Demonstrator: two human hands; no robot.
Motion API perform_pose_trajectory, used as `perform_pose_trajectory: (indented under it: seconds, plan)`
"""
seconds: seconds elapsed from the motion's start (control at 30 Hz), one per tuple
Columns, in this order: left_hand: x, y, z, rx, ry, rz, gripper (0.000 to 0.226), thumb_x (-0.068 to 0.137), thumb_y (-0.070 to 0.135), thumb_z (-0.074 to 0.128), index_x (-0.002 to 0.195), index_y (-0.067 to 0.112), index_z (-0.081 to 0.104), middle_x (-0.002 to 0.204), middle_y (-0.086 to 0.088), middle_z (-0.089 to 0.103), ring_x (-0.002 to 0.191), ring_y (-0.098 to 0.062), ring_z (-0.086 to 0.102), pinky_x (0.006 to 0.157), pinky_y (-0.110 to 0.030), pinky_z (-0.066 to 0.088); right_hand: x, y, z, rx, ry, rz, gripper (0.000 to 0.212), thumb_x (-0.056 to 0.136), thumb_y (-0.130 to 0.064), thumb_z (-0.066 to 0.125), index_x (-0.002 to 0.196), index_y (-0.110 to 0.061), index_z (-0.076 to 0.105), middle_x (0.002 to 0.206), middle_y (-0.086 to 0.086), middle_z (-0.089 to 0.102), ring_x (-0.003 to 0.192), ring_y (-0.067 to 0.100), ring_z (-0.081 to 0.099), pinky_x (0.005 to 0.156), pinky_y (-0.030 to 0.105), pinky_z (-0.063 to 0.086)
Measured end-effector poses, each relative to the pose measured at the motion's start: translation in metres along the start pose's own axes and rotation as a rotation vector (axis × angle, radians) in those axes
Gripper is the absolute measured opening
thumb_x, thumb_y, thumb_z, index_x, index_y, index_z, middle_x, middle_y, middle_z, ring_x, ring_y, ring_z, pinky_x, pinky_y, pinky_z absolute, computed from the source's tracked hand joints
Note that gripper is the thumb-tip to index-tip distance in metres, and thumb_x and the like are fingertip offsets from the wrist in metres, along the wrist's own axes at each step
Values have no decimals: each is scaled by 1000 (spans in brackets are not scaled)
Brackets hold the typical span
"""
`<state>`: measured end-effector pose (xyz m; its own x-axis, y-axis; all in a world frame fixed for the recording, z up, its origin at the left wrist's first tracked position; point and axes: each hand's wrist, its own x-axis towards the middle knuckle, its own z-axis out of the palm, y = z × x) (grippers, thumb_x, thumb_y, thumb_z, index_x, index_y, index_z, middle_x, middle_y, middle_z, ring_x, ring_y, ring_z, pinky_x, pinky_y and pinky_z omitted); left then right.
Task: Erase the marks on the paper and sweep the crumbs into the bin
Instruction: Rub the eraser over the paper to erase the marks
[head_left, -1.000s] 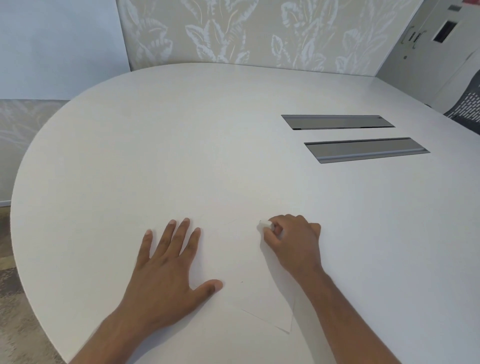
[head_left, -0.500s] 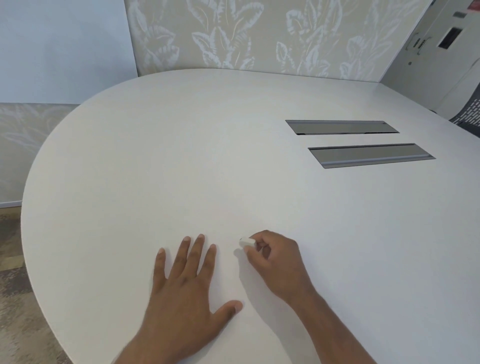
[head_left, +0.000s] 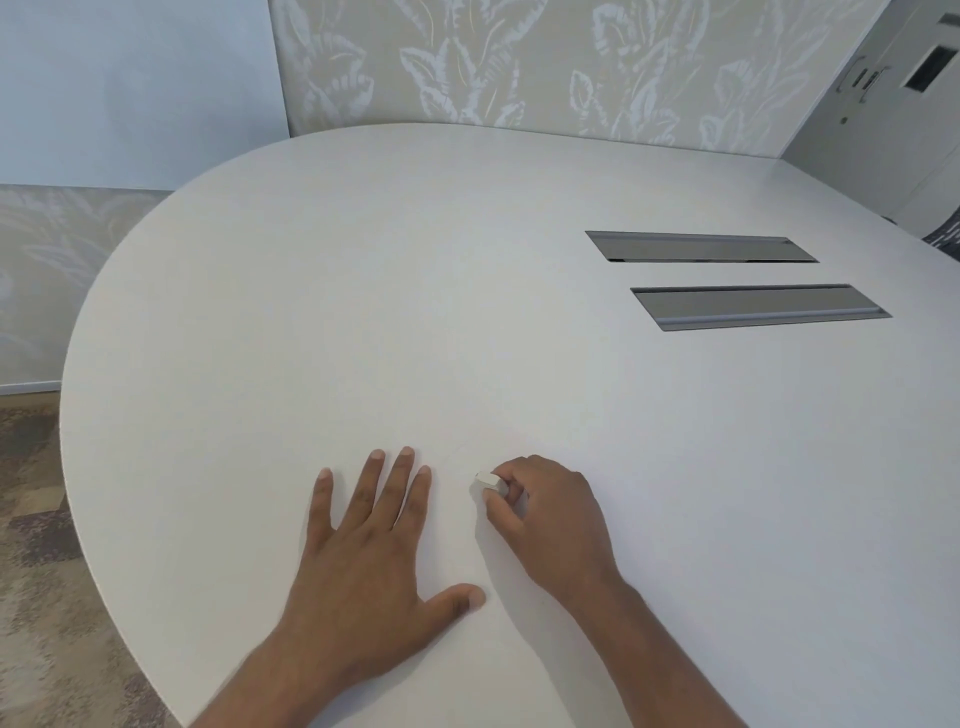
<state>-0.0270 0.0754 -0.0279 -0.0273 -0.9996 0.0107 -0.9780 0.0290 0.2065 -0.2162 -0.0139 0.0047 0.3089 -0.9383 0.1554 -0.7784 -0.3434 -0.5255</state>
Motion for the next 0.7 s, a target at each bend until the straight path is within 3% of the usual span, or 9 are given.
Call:
perform_pose_trajectory:
  seconds: [0.2, 0.37, 0.53, 0.7]
  plan:
    - [-1, 1, 0, -18, 5, -2, 119, 80, 100, 29, 164, 17, 31, 175, -1, 14, 163, -25, 6, 126, -69, 12, -8, -5, 5, -131, -76, -123, 24, 94, -47, 51, 84, -30, 63, 75, -11, 62, 76, 10, 56, 82, 35, 43]
    - [-1, 0, -1, -21, 8, -4, 119, 79, 100, 28, 165, 18, 27, 176, 0, 10, 163, -25, 2, 127, -68, 9, 8, 2, 2, -151, 12, -6, 25, 93, -44, 56, 75, -27, 57, 70, -9, 59, 73, 11, 54, 82, 36, 41]
    - [0, 1, -2, -37, 2, -5, 120, 79, 101, 25, 165, 18, 28, 176, 0, 9, 163, -24, 1, 127, -67, 6, -15, -9, 10, -184, -65, -146, 18, 94, -44, 55, 86, -32, 66, 74, -14, 60, 75, 8, 53, 78, 32, 36]
    - [0, 0, -2, -24, 8, -2, 118, 80, 99, 29, 165, 18, 29, 175, -1, 12, 163, -25, 4, 127, -68, 9, 7, 0, 4, -239, 39, -12, 27, 92, -43, 55, 71, -27, 54, 64, -9, 54, 68, 12, 50, 73, 34, 32]
